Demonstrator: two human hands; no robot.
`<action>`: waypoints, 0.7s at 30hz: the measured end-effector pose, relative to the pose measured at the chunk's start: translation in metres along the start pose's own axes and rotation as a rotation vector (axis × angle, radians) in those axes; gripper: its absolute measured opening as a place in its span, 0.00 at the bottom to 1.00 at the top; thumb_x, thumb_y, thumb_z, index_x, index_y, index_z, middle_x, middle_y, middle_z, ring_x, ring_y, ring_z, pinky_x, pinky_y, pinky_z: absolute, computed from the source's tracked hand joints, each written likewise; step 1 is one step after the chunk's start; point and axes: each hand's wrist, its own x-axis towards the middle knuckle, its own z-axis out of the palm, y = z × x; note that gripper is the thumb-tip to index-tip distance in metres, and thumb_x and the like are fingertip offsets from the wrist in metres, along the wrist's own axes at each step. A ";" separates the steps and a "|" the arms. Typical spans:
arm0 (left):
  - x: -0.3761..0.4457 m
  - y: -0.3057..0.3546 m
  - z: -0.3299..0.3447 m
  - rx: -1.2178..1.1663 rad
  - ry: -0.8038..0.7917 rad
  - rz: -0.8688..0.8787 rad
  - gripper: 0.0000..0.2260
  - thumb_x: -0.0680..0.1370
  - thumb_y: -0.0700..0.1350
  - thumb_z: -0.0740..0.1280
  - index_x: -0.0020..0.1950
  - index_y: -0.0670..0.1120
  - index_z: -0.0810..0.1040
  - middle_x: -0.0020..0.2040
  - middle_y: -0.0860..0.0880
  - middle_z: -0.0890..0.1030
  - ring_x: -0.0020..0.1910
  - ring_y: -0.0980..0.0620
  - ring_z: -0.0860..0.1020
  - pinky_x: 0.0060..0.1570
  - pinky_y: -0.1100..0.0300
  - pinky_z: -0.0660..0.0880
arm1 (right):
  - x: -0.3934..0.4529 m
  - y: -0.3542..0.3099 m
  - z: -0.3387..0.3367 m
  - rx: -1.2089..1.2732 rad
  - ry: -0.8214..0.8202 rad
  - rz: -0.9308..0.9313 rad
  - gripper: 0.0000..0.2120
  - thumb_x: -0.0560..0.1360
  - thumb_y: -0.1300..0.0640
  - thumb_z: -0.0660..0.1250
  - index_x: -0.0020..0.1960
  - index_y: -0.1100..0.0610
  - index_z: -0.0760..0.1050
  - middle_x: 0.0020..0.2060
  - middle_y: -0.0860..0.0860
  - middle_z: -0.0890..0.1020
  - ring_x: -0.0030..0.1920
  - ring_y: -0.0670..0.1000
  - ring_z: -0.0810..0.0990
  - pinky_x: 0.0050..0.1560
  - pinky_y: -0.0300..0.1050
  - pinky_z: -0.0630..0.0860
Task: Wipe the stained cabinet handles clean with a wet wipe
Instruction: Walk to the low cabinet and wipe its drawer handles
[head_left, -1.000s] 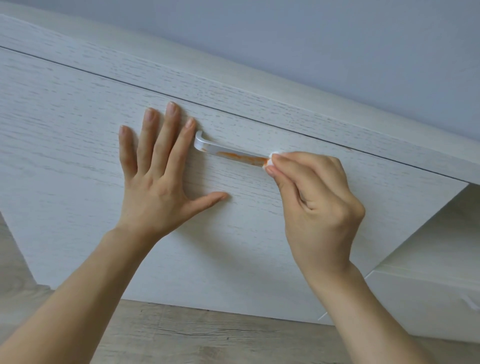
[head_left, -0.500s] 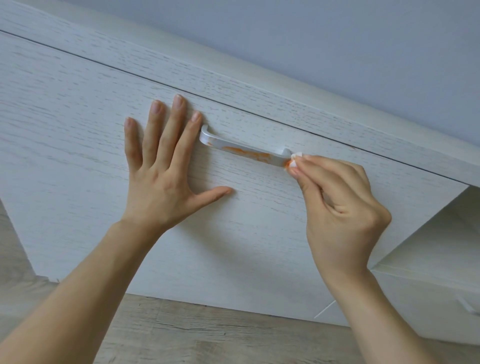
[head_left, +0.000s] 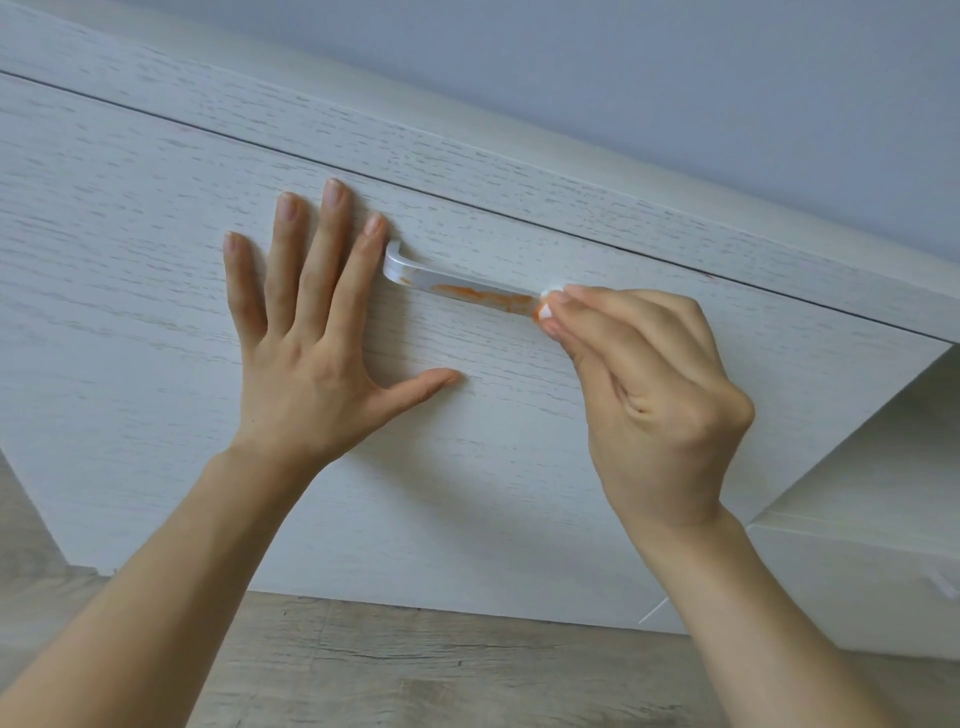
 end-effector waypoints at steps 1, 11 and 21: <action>0.000 0.000 0.000 0.000 0.005 0.003 0.46 0.71 0.71 0.64 0.76 0.43 0.55 0.74 0.39 0.58 0.75 0.40 0.49 0.73 0.47 0.39 | 0.001 -0.001 0.000 0.006 0.000 0.017 0.02 0.72 0.68 0.72 0.44 0.64 0.83 0.41 0.55 0.84 0.40 0.56 0.80 0.48 0.39 0.76; 0.000 -0.001 -0.002 0.010 -0.012 -0.003 0.45 0.71 0.71 0.63 0.76 0.43 0.54 0.74 0.38 0.57 0.77 0.50 0.44 0.72 0.46 0.39 | 0.003 -0.008 -0.004 -0.002 -0.086 0.087 0.05 0.73 0.66 0.71 0.48 0.63 0.83 0.42 0.58 0.83 0.42 0.57 0.80 0.51 0.32 0.72; -0.001 0.000 0.000 -0.007 -0.006 -0.008 0.45 0.71 0.72 0.62 0.77 0.45 0.53 0.75 0.41 0.55 0.77 0.49 0.43 0.72 0.45 0.39 | 0.004 -0.008 -0.003 -0.058 -0.056 0.013 0.03 0.73 0.66 0.71 0.46 0.62 0.83 0.41 0.53 0.84 0.39 0.56 0.80 0.47 0.38 0.75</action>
